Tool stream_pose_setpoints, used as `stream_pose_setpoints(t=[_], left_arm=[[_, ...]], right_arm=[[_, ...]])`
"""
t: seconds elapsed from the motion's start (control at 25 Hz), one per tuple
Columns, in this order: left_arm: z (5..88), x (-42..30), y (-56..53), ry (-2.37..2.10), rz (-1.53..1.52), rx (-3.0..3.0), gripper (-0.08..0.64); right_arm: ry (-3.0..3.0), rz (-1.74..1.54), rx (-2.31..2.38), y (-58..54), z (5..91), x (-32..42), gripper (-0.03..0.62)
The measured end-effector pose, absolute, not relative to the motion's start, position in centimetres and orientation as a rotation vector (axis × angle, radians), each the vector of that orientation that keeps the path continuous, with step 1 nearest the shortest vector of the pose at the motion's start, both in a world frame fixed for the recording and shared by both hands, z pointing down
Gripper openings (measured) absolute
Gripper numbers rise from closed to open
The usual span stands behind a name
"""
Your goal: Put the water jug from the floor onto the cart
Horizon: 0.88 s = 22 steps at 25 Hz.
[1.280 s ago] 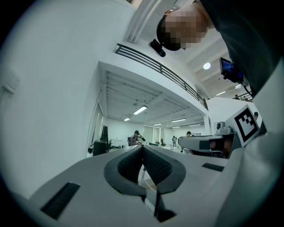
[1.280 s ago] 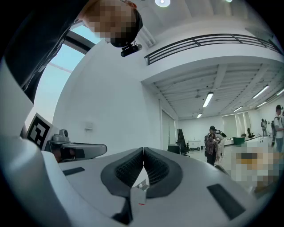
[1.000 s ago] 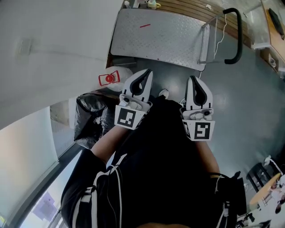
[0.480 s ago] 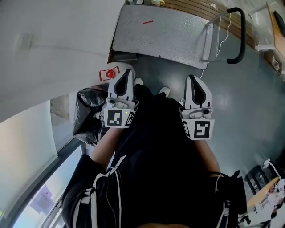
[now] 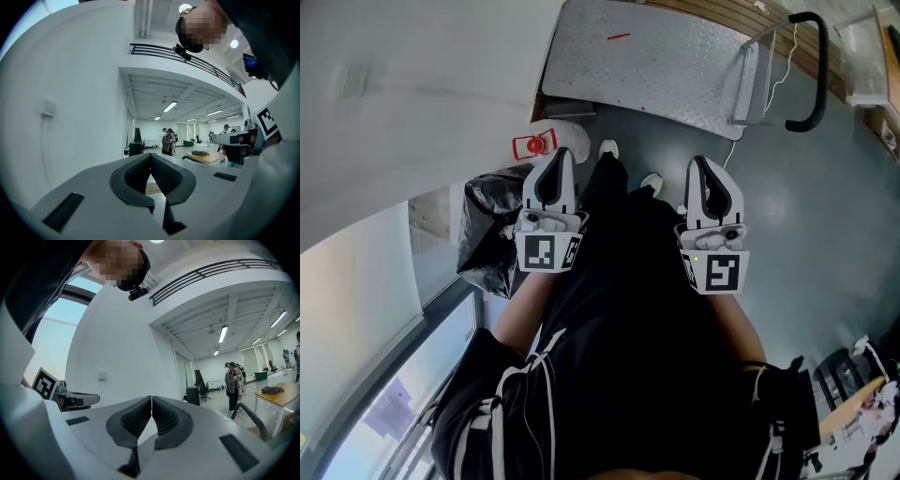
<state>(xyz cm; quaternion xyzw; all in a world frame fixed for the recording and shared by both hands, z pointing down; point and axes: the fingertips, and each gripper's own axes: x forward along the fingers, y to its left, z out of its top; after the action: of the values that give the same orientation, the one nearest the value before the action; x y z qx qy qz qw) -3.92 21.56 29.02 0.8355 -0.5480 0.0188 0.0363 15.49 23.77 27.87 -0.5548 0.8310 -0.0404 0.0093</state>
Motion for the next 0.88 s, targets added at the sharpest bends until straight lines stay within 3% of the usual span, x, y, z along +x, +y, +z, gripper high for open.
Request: stream_pose_setpoints(t=[0.88], left_arm=[[30.2,-8.0,18.7,-1.728,0.035,2.515,0.018]], right_arm=[[2.626,-0.111,-1.761,21.3,28.4,12.7,0.018]])
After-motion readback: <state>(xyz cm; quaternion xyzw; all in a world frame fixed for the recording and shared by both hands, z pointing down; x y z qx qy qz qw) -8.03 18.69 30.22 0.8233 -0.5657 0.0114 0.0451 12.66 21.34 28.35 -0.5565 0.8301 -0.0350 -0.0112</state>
